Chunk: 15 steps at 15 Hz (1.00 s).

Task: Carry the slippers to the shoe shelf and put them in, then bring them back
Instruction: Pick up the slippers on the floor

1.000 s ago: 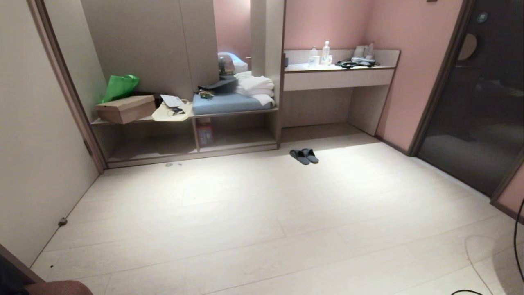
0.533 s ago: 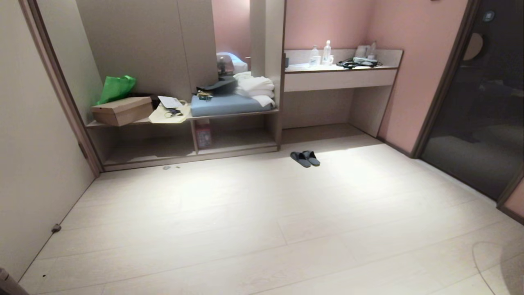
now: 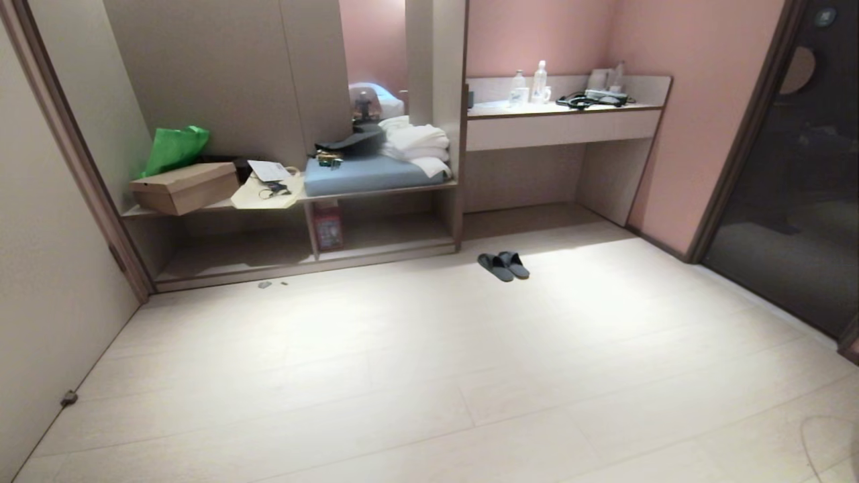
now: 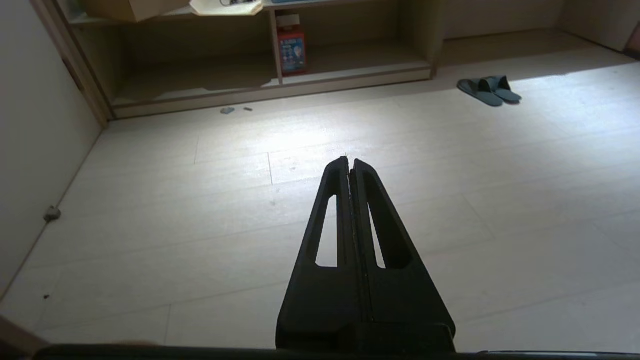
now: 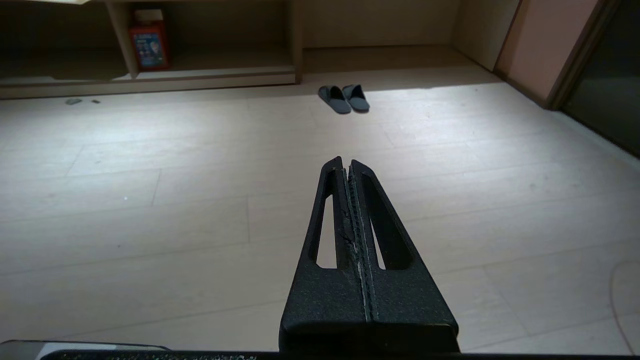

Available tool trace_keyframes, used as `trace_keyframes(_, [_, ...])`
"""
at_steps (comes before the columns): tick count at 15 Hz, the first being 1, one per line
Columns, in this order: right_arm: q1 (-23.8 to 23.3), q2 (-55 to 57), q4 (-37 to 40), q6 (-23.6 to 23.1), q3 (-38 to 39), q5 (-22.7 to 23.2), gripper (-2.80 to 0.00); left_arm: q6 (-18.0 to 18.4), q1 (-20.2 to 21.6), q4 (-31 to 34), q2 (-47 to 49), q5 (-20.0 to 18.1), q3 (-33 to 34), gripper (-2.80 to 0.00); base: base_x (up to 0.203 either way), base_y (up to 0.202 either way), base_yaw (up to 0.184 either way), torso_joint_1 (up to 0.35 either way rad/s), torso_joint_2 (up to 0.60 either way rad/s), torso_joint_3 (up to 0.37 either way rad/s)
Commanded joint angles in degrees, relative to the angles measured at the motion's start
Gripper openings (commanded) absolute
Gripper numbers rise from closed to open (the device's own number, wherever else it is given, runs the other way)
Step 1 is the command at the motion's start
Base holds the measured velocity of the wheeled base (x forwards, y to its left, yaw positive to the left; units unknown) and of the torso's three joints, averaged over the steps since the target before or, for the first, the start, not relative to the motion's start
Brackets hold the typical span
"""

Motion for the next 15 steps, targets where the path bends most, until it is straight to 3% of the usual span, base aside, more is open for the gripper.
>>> trace_keyframes(1, [-0.17, 0.0, -0.11, 0.01, 0.0, 0.04, -2.8, -0.05, -0.09, 0.07, 0.01, 0.05, 0.0, -2.8, 0.227, 0.0, 0.008, 0.006, 0.0, 0.002])
trace_keyframes(15, [-0.18, 0.04, -0.11, -0.06, 0.0, 0.04, -2.8, -0.05, -0.09, 0.07, 0.01, 0.05, 0.0, -2.8, 0.198, 0.0, -0.001, 0.002, 0.0, 0.003])
